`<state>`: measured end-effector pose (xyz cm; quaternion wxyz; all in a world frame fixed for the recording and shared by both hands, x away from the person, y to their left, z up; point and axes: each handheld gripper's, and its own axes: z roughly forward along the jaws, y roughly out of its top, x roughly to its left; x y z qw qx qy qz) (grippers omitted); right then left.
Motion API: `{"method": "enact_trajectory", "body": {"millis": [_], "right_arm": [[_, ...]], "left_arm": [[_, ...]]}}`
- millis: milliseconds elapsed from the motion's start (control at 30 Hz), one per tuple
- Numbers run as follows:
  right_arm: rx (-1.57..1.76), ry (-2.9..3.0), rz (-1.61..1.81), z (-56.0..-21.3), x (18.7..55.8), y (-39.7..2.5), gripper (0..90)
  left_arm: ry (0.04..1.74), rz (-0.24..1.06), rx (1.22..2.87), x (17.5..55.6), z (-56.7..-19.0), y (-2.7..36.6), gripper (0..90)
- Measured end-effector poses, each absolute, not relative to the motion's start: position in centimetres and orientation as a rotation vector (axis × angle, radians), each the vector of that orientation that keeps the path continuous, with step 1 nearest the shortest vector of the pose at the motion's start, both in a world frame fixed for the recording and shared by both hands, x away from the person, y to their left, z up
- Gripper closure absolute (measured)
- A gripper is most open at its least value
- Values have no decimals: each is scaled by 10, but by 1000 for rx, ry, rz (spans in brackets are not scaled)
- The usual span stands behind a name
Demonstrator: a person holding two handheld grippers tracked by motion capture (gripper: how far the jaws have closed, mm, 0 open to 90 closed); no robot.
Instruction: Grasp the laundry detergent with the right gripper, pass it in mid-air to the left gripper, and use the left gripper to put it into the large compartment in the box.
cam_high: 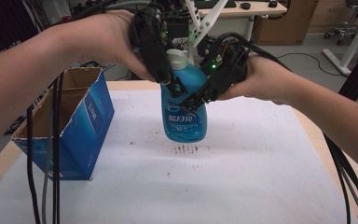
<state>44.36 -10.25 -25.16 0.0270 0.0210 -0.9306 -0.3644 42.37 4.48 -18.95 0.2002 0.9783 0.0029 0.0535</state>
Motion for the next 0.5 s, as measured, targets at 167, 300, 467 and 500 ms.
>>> {"method": "enact_trajectory", "body": {"millis": [167,300,467,500], "right_arm": [[69,-2872,-1145,-252,445,-103,447],[74,-2873,-1144,-251,445,-103,445],[73,-2856,-1145,-253,445,-102,434],[69,-2855,-1141,-253,445,-102,428]], "left_arm": [[12,149,2728,424,-188,46,376],[10,146,2725,424,-188,46,377],[21,131,2721,424,-189,46,377],[14,124,2726,425,-190,46,378]]}}
